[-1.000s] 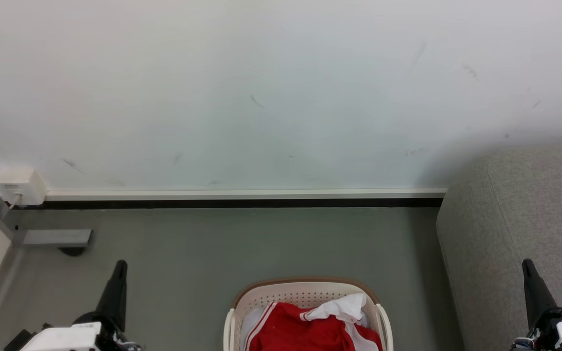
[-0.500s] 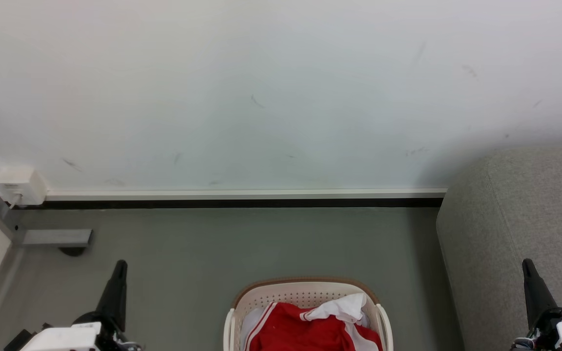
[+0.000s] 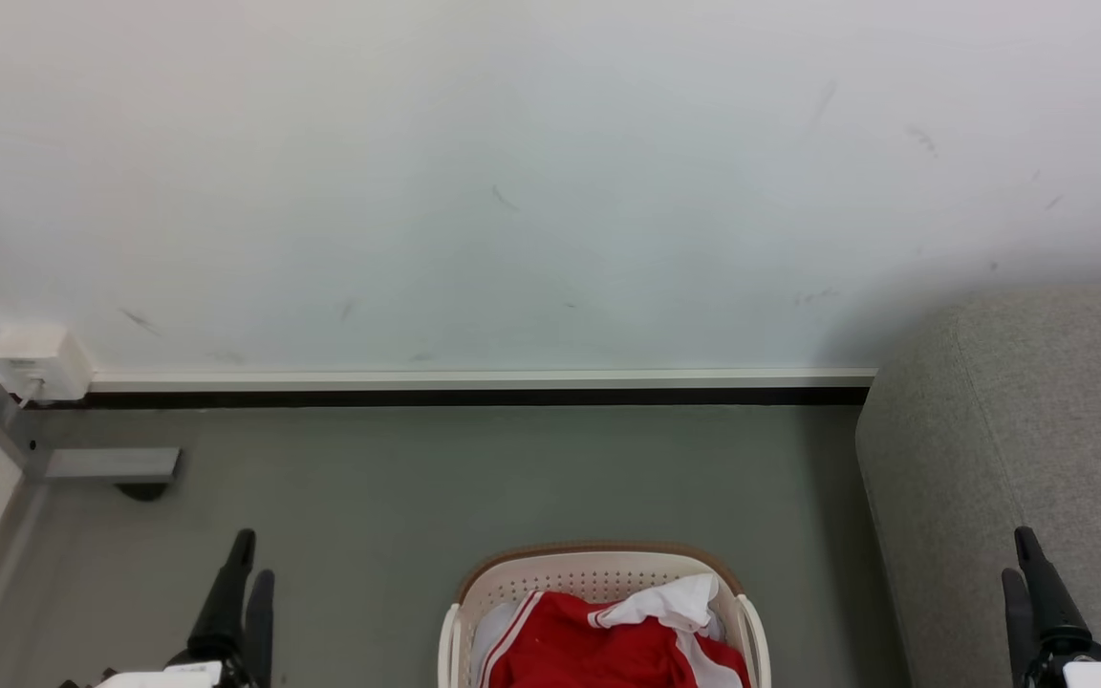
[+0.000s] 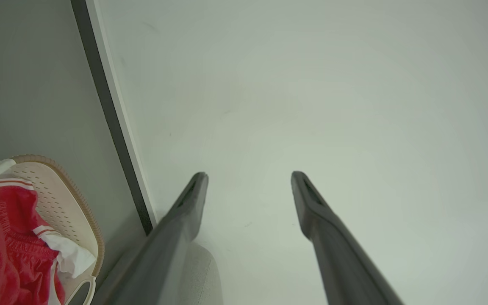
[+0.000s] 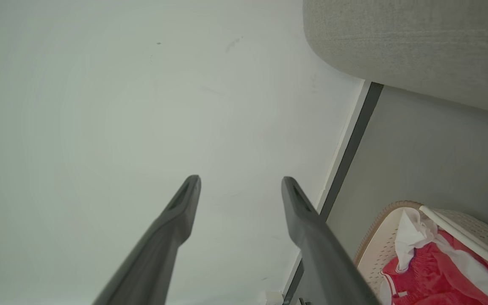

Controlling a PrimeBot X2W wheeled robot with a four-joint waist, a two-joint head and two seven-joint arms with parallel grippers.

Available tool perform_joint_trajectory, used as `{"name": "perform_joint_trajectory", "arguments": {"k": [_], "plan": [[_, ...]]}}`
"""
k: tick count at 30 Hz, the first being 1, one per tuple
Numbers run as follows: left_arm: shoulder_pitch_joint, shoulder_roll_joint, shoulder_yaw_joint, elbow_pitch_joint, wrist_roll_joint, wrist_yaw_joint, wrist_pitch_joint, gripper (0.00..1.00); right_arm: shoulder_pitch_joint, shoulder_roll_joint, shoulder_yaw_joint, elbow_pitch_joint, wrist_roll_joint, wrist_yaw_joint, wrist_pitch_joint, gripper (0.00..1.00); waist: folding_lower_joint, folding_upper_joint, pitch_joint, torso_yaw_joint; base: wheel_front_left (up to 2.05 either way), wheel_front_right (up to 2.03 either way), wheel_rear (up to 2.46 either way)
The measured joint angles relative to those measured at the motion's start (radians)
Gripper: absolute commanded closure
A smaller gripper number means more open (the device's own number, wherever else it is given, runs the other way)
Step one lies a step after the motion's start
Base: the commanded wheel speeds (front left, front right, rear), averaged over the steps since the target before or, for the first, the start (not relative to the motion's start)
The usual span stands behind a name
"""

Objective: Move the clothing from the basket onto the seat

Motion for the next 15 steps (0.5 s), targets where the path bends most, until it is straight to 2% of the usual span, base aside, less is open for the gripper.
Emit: {"name": "perform_joint_trajectory", "arguments": {"k": [6, 15], "plan": [[0.0, 0.0, -0.01, -0.002, 0.037, 0.0, -0.031, 0.0, 0.0, 0.0, 0.013, -0.02, -0.092, 0.0, -0.028, 0.0, 0.0, 0.0, 0.002, 0.0, 0.0, 0.0, 0.0], [0.0, 0.0, -0.029, -0.025, 0.159, 0.017, -0.067, 0.0, 0.005, -0.001, 0.039, -0.063, -0.294, 0.0, -0.066, 0.0, 0.0, 0.0, 0.003, 0.0, 0.0, 0.0, 0.0]]}}
